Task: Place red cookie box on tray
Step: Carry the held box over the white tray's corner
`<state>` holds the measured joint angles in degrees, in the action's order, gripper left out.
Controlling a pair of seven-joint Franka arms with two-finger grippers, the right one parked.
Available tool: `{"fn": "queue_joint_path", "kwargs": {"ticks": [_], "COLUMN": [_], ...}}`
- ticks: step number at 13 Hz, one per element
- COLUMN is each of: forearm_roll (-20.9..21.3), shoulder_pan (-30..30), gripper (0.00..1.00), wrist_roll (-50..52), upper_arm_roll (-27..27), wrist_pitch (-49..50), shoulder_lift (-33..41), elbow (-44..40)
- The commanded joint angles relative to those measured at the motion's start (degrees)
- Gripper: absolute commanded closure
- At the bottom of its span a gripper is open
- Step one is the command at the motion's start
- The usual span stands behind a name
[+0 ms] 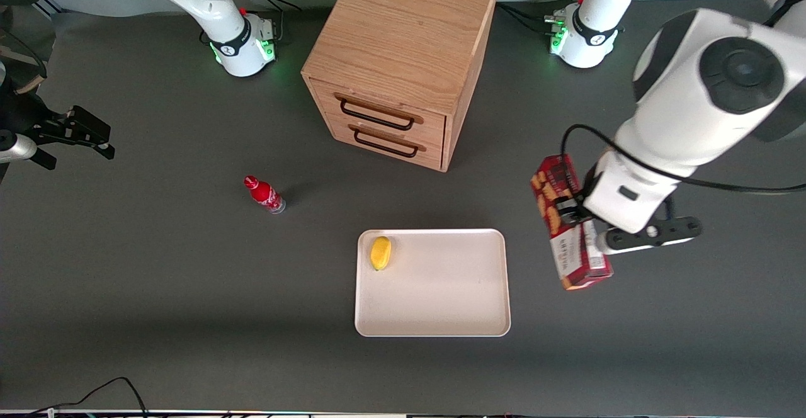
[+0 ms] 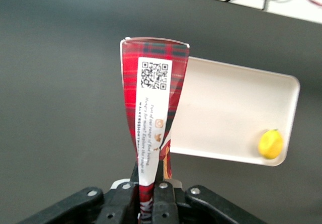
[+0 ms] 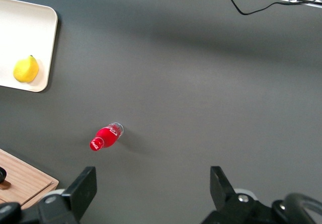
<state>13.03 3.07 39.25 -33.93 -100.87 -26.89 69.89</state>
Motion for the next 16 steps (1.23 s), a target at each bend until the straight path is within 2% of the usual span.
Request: {"fn": "queue_joint_path", "kwargs": {"ticks": [1,4,6,10,15,16], "forearm_roll": [2.1,9.2,11.7,12.1,14.6,14.5], "shoulder_pan": [-4.4,-7.4,-9.7,-17.5,-18.3,-18.3], "gripper": [1.0,1.0,1.0,1.0,1.0,0.74], "wrist_roll": [3.4,7.8,8.7,8.4,7.7,7.4], "upper_arm_roll": [1.2,1.3,3.4,12.6,13.3,13.3], "wrist_pitch": [-5.8,-14.2,-17.4,-21.6,-22.4,-22.5], "shoulder_lift": [-6.6,-14.1,-18.0,-23.4,-25.3,-25.4], "elbow": [-2.0,-1.9,-1.7,-1.8,-1.7,-1.7]}}
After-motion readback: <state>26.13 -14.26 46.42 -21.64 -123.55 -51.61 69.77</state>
